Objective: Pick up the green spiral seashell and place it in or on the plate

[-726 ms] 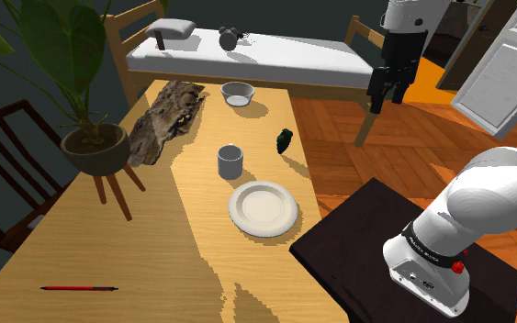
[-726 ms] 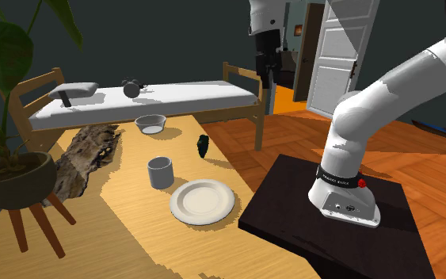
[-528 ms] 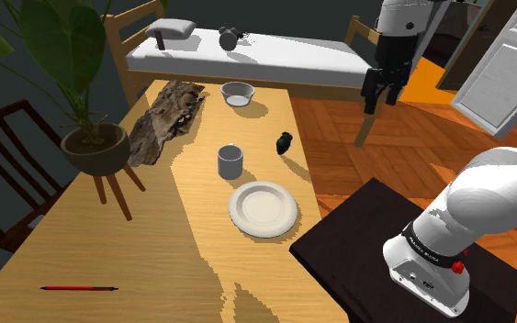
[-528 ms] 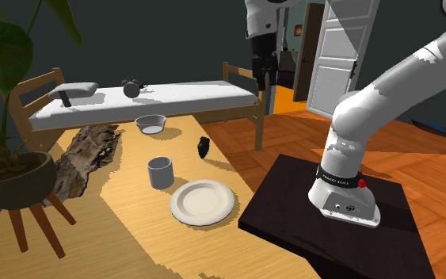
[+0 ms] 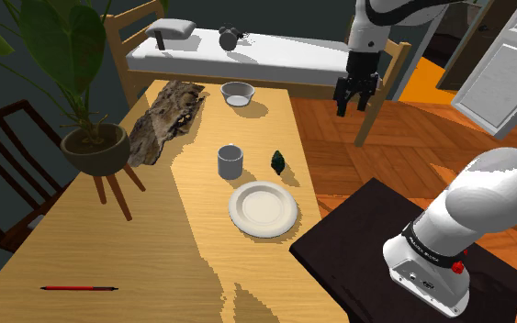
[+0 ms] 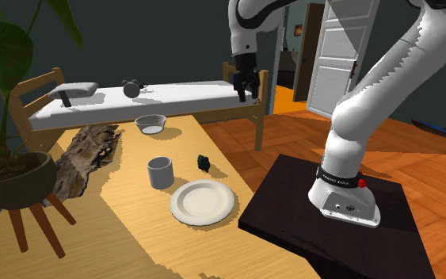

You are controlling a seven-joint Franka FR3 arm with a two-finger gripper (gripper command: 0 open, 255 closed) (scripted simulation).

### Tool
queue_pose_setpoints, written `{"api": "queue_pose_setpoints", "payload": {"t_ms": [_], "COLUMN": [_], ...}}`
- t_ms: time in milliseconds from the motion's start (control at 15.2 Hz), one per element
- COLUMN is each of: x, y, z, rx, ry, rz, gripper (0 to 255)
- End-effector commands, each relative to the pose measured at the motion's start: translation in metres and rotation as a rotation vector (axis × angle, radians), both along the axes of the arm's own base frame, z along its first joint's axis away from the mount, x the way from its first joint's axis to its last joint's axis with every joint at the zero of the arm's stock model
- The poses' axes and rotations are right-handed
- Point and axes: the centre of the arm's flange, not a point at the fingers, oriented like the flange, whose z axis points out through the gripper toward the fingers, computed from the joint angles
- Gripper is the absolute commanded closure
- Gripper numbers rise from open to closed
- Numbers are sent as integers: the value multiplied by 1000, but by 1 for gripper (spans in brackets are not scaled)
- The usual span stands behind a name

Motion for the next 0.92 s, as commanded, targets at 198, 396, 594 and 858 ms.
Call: {"api": "queue_pose_setpoints", "payload": {"t_ms": [198,396,594,858], "x": [52,82,112,151], "y": [-22,-35,-48,-64], "z": [-43,-68,-94,-129], "rx": [52,84,115,157], "ry": [0,1,2,3], "rz": [-24,-38,-52,-70], "gripper": [0,0,0,0]}}
